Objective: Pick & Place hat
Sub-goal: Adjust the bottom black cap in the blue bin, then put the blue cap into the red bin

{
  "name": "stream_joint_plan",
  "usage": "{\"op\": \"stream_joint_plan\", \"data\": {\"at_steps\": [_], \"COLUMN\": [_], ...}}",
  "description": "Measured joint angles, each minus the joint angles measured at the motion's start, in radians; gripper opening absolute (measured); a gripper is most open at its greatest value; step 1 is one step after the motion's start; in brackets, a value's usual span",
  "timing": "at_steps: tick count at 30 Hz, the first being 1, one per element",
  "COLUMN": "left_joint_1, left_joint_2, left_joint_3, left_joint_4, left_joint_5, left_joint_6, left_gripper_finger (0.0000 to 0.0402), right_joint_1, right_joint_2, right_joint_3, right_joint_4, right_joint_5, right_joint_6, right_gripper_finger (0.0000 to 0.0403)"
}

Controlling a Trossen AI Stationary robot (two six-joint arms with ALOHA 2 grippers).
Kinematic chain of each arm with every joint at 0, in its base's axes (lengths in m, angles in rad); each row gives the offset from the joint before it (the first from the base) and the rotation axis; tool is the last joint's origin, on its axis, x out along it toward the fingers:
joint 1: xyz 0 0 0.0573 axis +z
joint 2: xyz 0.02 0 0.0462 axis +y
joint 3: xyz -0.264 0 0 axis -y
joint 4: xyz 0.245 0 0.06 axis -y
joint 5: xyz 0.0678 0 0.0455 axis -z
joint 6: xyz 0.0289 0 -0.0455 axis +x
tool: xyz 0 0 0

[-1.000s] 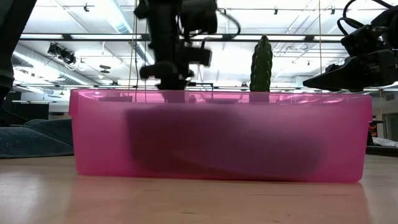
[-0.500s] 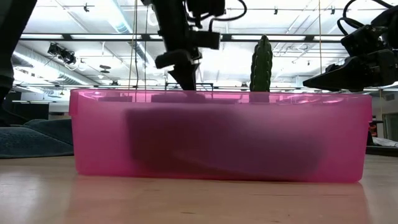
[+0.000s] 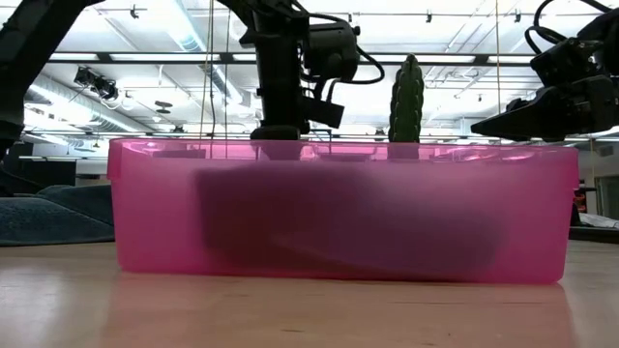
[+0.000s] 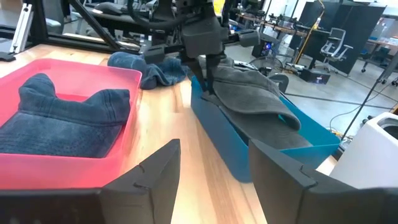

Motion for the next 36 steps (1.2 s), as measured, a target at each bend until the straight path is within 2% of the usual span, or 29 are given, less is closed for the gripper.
{"op": "stream_joint_plan", "data": {"at_steps": [8,11,16,20,27,32,36], "left_joint_1": [-0.02,-0.029,-0.031,-0.031,-0.067,-0.139,-0.221], "left_joint_2": [-0.028,-0.037,-0.047,-0.053,-0.097,-0.167,-0.243], "left_joint_3": [0.008,0.024,0.039,0.04,0.041,0.041,0.041], "left_joint_4": [-0.037,-0.072,-0.129,-0.182,-0.219,-0.272,-0.348], "left_joint_5": [0.021,0.021,-0.056,-0.068,-0.053,-0.05,-0.049], "left_joint_6": [-0.025,-0.025,-0.026,-0.044,-0.105,-0.154,-0.262], "left_gripper_finger": [0.0063,0.0101,0.0173,0.0206,0.0213,0.0201,0.0192], "right_joint_1": [0.0,0.0,0.0,0.0,0.0,0.0,0.0], "right_joint_2": [0.0,0.0,0.0,0.0,0.0,0.0,0.0], "right_joint_3": [0.0,0.0,0.0,0.0,0.0,0.0,0.0], "right_joint_4": [0.0,0.001,0.001,0.001,0.001,0.001,0.001], "right_joint_5": [0.0,0.0,0.0,0.0,0.0,0.0,0.0], "right_joint_6": [0.0,0.0,0.0,0.0,0.0,0.0,0.0], "right_gripper_finger": [0.0193,0.0193,0.0193,0.0193,0.0193,0.0193,0.0193]}}
